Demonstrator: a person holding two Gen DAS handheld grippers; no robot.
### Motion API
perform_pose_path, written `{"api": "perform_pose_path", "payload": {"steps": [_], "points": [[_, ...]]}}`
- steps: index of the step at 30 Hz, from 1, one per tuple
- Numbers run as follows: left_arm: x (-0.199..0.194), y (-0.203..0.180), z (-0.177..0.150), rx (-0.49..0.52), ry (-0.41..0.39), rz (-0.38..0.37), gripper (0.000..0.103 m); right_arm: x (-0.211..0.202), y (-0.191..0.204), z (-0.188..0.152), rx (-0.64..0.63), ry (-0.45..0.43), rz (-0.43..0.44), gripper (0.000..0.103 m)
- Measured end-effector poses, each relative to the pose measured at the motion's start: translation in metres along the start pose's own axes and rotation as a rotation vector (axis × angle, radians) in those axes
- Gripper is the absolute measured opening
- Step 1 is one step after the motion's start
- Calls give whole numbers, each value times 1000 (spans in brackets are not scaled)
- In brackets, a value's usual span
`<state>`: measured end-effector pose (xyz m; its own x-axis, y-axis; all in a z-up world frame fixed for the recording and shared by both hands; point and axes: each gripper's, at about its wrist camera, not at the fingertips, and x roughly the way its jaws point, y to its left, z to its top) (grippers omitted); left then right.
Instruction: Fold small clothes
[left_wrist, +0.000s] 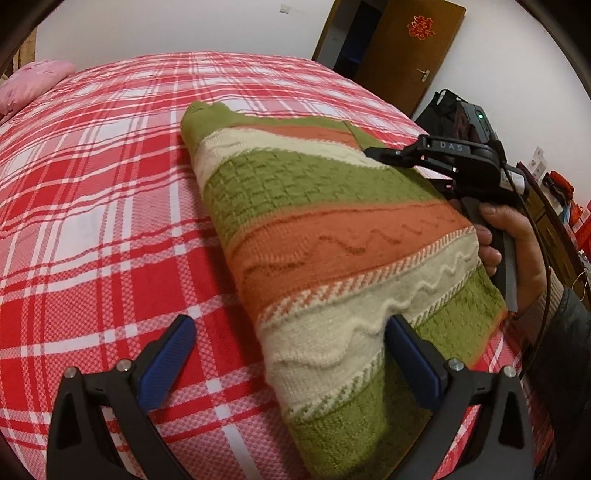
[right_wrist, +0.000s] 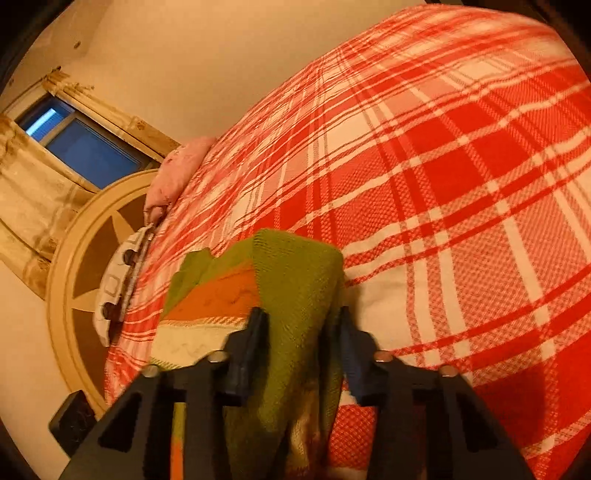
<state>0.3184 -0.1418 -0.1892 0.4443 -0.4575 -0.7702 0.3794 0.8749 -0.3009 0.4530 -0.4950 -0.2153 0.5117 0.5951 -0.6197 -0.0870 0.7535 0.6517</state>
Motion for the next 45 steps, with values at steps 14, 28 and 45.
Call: {"api": "perform_pose_path", "payload": {"steps": [14, 28, 45], "points": [[-16, -17, -4, 80, -30, -32, 39, -19, 36, -11, -77, -74, -44, 23], [-80, -14, -18, 124, -113, 16, 26, -31, 100, -31, -123, -81, 8, 23], [-135, -5, -47, 55, -196, 149, 25, 18, 208, -92, -167, 2, 168, 23]]}}
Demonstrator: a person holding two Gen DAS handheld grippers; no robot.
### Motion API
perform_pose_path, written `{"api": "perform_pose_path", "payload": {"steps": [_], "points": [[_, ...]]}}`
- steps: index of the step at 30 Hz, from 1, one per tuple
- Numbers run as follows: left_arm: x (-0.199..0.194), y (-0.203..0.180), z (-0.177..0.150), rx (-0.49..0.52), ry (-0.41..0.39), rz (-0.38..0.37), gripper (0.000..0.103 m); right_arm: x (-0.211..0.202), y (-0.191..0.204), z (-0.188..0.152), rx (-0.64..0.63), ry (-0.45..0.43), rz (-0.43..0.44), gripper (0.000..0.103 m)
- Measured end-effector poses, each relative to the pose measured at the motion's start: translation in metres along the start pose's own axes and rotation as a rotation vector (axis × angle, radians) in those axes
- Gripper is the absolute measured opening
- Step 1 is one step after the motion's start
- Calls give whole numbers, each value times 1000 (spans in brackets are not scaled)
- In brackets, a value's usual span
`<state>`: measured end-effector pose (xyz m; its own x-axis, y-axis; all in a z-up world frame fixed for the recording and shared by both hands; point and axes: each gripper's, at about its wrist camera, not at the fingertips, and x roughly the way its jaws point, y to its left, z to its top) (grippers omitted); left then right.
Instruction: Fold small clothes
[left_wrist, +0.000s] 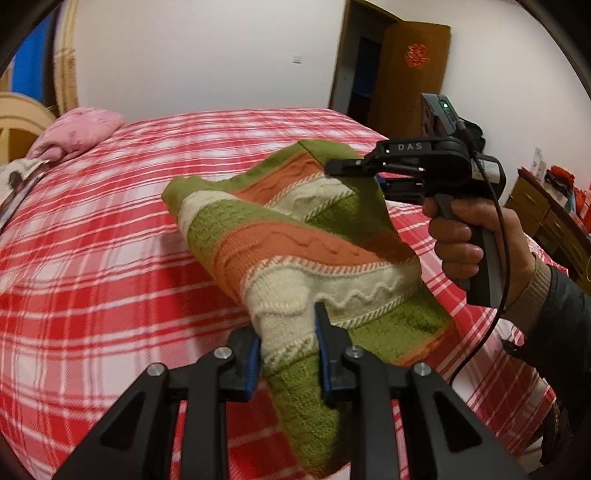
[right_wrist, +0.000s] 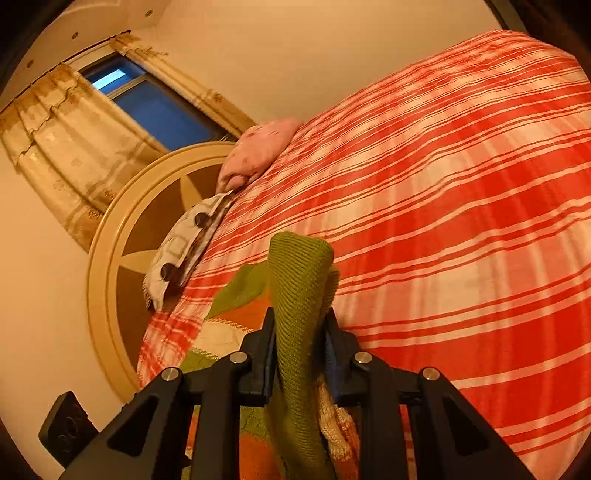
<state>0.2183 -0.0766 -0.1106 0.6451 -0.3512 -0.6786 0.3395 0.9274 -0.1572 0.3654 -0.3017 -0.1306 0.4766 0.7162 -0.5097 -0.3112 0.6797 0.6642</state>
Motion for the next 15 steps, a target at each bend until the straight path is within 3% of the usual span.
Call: {"api": "perform_pose_path", "payload": {"steps": [15], "points": [[-5, 9, -1, -99, -51, 121, 25, 76, 95, -23, -91, 102, 96, 23]]}}
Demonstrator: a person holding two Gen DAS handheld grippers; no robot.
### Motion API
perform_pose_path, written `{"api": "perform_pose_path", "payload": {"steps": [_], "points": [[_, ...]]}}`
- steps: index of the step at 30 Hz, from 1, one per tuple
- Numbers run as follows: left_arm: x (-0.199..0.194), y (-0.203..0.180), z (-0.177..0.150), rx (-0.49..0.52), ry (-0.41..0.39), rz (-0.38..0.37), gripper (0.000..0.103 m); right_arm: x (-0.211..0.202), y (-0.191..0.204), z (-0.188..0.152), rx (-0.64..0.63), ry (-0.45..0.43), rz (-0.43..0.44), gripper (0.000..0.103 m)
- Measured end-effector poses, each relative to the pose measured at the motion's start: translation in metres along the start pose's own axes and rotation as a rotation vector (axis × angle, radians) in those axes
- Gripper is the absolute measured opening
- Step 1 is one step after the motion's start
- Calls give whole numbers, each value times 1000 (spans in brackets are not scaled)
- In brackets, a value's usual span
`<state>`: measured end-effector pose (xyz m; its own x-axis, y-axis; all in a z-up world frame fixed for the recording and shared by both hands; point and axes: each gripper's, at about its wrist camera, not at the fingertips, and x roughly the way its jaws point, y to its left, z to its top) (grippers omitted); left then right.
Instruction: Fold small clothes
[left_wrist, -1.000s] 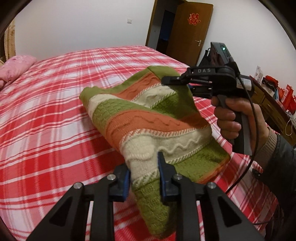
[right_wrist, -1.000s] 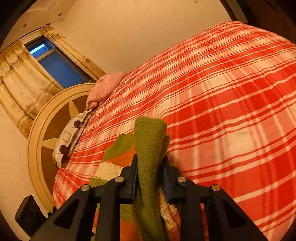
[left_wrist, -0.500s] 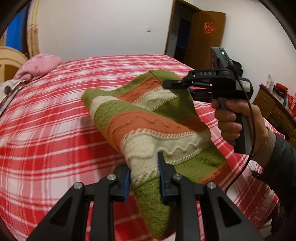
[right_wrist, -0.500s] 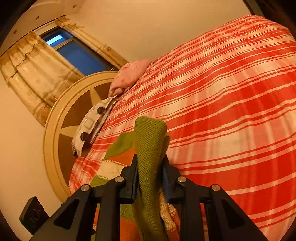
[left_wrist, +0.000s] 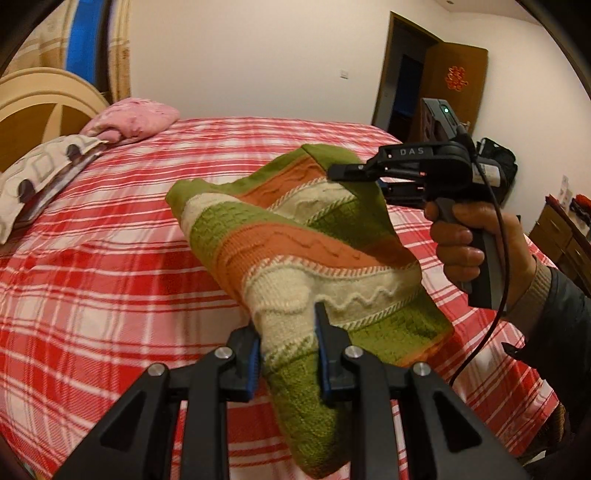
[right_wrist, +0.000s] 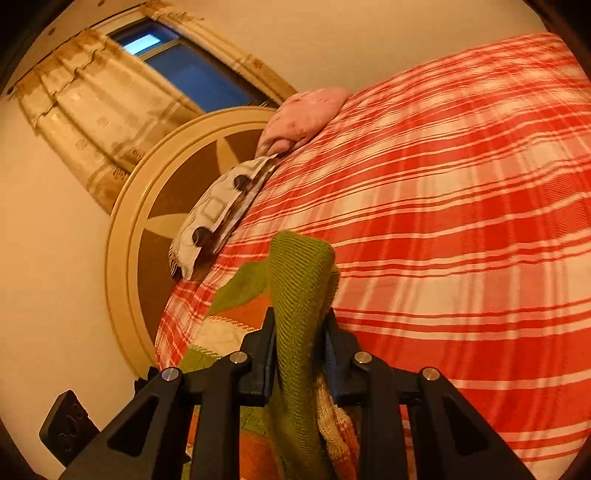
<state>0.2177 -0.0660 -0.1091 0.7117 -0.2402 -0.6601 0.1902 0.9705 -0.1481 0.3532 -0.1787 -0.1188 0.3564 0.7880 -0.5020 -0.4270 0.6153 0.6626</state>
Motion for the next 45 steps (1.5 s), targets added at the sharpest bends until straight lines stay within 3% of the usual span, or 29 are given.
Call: {"api": "perform_pose_path", "payload": {"steps": [15, 45], "points": [[-11, 27, -18, -82, -8, 70, 25, 77, 54, -12, -58, 104, 52, 23], [-23, 56, -42, -171, 5, 120, 25, 140, 91, -26, -113, 230, 70, 23]]}}
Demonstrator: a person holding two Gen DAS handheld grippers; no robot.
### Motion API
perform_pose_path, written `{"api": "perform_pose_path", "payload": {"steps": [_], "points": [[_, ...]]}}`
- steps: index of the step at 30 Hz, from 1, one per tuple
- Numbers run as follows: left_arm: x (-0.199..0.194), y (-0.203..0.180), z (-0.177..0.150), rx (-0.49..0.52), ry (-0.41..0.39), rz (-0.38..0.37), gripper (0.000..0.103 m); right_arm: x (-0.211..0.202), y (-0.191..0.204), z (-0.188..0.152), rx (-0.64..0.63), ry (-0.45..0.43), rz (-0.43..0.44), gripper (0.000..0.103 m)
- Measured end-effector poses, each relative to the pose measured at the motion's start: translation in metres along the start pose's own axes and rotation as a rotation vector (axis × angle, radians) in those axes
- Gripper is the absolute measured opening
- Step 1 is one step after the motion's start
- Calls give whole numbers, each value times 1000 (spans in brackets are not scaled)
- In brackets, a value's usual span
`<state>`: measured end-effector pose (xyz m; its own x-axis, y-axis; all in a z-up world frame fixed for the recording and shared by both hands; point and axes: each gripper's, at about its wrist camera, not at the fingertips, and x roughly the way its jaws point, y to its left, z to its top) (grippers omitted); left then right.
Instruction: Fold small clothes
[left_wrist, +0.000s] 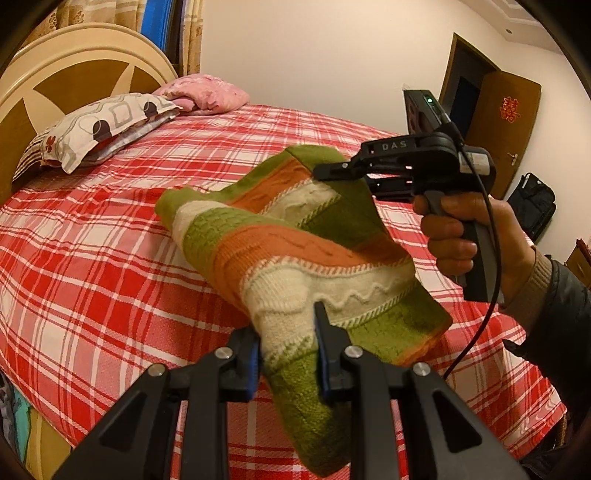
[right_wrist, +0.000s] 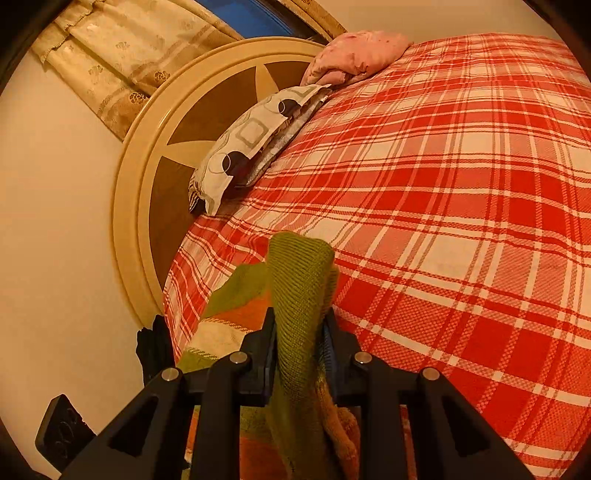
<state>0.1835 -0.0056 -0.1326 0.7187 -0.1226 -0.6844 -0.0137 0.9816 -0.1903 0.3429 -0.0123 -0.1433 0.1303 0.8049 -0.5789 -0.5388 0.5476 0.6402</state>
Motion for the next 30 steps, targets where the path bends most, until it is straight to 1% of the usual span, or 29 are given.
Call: {"api": "perform_pose_path", "payload": {"steps": [12, 16, 24, 30], "points": [[3, 2, -11, 3, 29, 1, 25, 10, -6, -5, 11, 19, -18, 23], [5, 1, -18, 14, 38, 13, 25, 15, -5, -7, 9, 24, -33, 23], [15, 6, -39, 8, 45, 17, 26, 26, -23, -12, 56, 37, -78, 23], [20, 8, -51, 21, 1, 23, 30, 36, -36, -18, 87, 54, -102, 23]]}}
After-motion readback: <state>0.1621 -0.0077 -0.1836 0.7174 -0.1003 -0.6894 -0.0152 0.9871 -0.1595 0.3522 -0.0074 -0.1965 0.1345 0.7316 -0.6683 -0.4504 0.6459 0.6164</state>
